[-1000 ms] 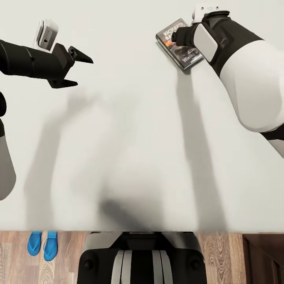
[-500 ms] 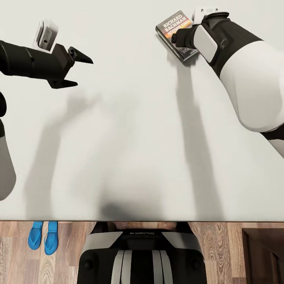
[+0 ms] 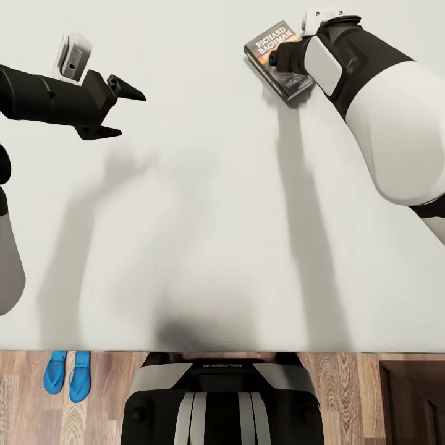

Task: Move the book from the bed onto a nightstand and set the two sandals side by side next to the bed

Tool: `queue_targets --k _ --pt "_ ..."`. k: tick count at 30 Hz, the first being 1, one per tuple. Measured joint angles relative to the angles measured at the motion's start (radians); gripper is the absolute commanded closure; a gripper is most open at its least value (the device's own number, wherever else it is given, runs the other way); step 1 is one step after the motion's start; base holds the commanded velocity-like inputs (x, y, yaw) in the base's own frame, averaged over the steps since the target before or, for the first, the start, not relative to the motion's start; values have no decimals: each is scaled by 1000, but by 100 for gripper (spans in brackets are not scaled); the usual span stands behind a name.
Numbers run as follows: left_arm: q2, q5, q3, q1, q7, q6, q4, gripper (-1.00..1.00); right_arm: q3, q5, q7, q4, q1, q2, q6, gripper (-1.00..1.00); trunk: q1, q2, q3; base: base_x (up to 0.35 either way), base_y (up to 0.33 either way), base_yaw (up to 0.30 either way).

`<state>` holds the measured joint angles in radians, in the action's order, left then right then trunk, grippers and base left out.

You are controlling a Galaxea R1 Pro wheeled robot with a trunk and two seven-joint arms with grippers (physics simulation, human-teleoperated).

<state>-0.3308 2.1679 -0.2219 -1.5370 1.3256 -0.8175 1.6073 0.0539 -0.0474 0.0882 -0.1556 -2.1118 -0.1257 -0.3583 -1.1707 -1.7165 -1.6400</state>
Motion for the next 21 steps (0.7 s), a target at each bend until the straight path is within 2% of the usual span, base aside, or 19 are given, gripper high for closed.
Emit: queue_targets --k 8,21 --pt "0 0 -1 1 -1 0 0 -100 -1 1 0 -4 -7 0 -34 -100 0 0 0 176 0 0" --pt "0 0 1 1 -1 0 0 -100 -2 1 0 -7 -9 1 -53 -100 0 0 0 31 0 0"
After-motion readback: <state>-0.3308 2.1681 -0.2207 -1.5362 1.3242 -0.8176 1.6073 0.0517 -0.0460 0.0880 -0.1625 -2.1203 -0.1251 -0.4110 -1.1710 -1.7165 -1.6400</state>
